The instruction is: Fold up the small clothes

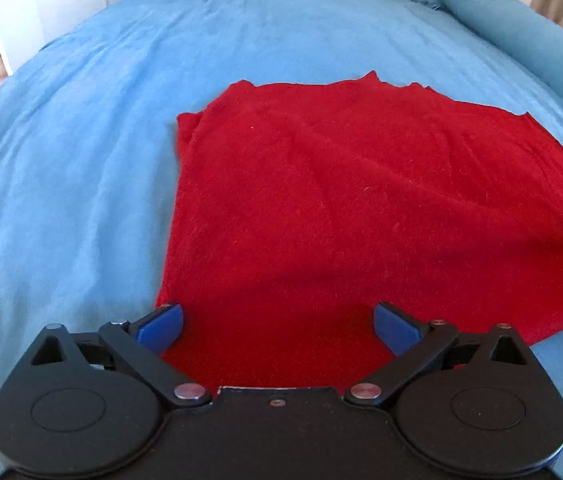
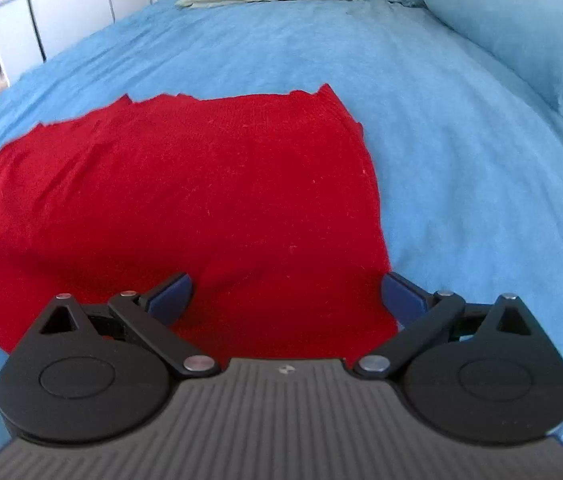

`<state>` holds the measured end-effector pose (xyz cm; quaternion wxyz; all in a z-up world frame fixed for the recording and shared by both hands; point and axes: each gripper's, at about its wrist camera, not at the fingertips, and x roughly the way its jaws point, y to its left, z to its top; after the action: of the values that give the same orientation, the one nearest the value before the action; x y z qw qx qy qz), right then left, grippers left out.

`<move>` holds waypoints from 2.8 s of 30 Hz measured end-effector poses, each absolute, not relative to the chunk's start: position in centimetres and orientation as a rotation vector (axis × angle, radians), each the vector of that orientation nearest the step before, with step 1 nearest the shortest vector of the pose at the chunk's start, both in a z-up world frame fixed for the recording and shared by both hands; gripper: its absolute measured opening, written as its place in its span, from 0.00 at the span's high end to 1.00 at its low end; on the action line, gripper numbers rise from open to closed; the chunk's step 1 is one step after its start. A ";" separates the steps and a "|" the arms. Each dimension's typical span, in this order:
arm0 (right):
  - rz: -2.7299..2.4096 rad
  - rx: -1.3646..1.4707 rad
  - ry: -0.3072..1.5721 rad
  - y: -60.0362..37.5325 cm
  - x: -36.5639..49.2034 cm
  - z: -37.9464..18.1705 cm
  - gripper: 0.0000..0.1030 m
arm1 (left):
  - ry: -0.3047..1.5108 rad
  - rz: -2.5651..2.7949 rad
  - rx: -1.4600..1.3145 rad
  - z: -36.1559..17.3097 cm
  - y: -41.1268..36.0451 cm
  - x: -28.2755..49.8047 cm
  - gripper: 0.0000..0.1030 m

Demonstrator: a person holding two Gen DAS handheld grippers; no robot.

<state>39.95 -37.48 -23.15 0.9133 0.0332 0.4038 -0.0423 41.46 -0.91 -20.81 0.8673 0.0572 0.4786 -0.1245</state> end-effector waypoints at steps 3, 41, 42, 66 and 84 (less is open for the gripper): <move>-0.101 0.067 0.818 -35.6 39.2 -20.9 0.00 | 0.906 -0.282 0.134 -17.7 -2.5 41.1 0.00; -0.342 0.678 0.769 -37.1 29.4 -22.4 0.14 | 1.004 -0.269 -0.071 -16.2 -11.1 45.8 0.00; -0.352 0.692 0.753 -37.2 29.4 -22.6 0.14 | 1.002 -0.268 -0.070 -16.3 -11.3 45.9 0.00; -0.389 0.737 0.654 -36.5 33.8 -16.5 0.76 | 1.168 -0.206 0.029 -17.0 -10.7 50.5 0.00; 0.559 0.096 0.768 -8.0 41.5 -16.6 0.80 | 1.051 0.128 -0.112 -13.8 16.9 45.8 0.00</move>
<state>41.46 -7.98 -16.61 0.8882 0.0462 0.3694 0.2692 45.84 16.86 -13.82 0.8615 -0.0533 0.5012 0.0611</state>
